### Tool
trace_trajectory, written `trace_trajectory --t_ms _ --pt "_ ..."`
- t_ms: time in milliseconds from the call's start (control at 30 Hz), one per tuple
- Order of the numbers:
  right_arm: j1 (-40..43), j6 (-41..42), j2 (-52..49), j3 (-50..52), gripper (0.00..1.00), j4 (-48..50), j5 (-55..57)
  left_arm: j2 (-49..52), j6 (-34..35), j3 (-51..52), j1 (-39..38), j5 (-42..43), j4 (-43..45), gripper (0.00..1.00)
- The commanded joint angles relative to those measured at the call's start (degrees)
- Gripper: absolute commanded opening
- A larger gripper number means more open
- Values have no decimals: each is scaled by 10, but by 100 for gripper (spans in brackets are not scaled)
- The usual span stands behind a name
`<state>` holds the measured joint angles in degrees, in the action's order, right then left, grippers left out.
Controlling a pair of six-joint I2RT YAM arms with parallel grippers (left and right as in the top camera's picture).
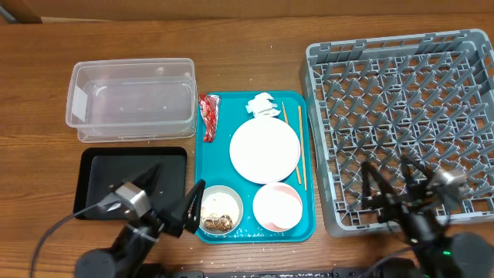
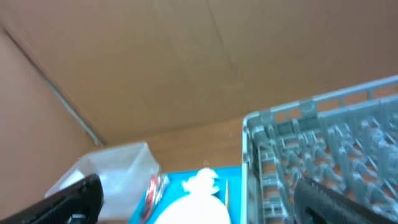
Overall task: Sort waste into correct bins and load items into the dishwasher
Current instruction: 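Move both grippers forward from rest toward the teal tray, then grasp the white cup from the pink bowl with the left gripper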
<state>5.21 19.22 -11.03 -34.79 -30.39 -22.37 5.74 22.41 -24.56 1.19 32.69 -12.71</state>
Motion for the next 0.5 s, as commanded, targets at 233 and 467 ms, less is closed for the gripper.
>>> trace_trajectory --t_ms 233,467 --pt "2 -31 -337 -361 100 -249 -85 297 -71 -343 -5 116 -317 100" --pt "2 -28 -450 -381 100 -298 -147 400 -30 -384 -13 234 -347 100"
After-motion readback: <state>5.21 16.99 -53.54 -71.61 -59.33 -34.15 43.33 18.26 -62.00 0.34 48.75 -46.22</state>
